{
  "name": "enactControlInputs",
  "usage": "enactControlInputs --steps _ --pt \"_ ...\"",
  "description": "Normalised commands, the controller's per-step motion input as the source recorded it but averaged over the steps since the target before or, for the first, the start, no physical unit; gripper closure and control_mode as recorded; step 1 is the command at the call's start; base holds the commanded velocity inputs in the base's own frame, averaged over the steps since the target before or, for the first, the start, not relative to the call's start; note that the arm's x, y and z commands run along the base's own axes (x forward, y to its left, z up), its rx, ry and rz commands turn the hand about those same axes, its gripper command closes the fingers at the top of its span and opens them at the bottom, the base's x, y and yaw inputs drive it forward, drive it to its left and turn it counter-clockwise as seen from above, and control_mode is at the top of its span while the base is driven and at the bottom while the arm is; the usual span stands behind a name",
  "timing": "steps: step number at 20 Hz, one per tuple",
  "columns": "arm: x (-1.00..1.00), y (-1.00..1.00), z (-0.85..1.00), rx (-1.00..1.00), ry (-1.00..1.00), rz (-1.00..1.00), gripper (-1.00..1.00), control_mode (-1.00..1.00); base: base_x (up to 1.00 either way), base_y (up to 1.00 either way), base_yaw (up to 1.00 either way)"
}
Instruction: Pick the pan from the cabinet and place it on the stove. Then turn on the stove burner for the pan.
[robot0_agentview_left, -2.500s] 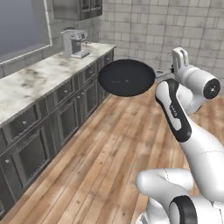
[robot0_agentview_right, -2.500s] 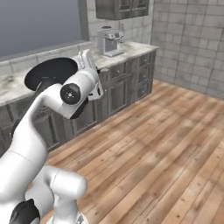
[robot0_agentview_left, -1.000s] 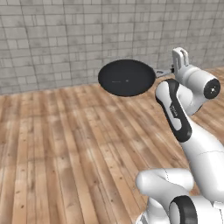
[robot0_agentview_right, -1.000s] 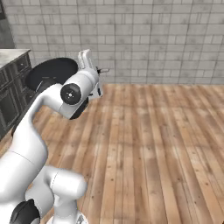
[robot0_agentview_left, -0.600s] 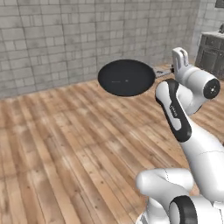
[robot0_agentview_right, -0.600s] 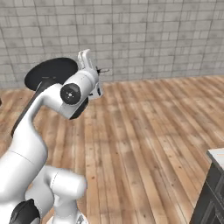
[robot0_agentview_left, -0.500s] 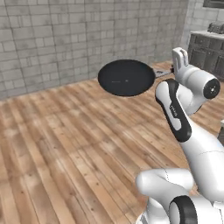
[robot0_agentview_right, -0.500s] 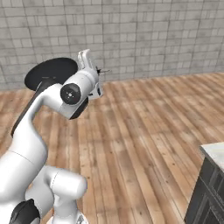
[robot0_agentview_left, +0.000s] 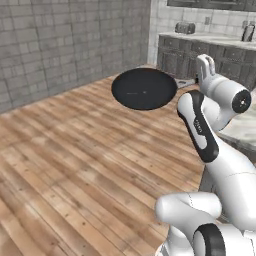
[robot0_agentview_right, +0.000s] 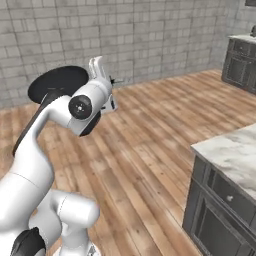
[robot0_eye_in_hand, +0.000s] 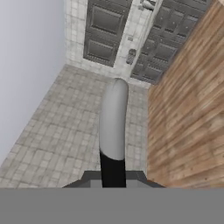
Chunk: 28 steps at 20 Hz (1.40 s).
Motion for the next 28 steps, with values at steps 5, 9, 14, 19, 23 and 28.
enactControlInputs --steps 5,9,14,19,23,28 --pt "0.0 0.0 0.0 0.0 0.0 0.0 1.0 1.0 0.2 0.04 -0.46" --pt "0.0 0.0 0.0 0.0 0.0 0.0 1.0 1.0 0.22 0.01 -0.46" --pt "0.0 0.0 0.0 0.0 0.0 0.0 1.0 1.0 0.24 0.0 -0.47" --pt "0.0 0.0 0.0 0.0 0.0 0.0 1.0 1.0 0.27 0.0 -0.46" --pt "0.0 0.0 0.0 0.0 0.0 0.0 1.0 1.0 0.27 0.0 -0.44" --pt "0.0 0.0 0.0 0.0 0.0 0.0 1.0 1.0 0.35 0.0 -0.41"
